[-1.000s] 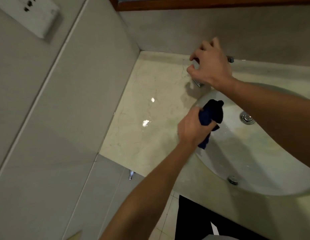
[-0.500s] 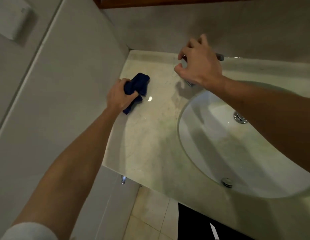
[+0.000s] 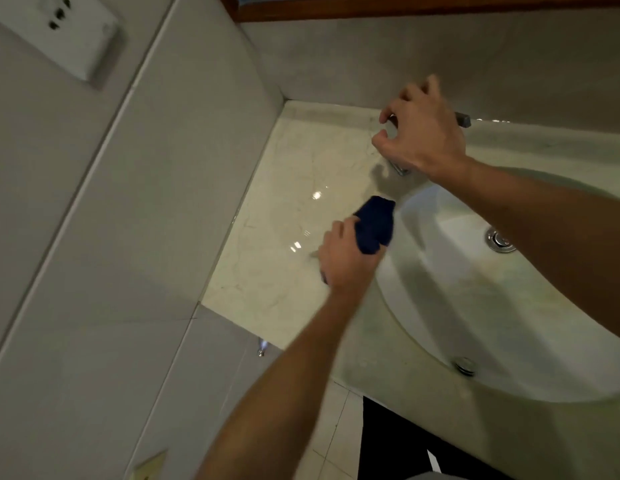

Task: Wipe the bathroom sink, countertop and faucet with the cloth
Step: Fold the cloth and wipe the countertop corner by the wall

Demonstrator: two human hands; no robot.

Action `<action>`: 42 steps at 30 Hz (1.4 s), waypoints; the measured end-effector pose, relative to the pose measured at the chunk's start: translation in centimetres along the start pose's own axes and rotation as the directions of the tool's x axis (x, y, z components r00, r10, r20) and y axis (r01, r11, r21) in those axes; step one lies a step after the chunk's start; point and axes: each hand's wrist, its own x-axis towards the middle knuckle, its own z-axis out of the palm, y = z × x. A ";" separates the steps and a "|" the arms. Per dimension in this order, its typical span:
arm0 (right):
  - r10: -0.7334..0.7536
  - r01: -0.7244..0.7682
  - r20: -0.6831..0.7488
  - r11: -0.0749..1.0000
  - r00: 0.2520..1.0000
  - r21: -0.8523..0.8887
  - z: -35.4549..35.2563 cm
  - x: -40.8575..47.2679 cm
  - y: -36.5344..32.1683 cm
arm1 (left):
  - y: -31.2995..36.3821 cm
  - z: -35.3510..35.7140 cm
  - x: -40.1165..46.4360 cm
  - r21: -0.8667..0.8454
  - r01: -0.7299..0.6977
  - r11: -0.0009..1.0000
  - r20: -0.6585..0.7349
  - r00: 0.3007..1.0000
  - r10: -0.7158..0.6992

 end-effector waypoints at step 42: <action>0.037 -0.038 0.006 0.998 0.999 0.046 -0.6 -0.5 -0.4 | 8.2 1.5 -8.7 -0.547 0.464 0.697 0.377 0.880 -0.290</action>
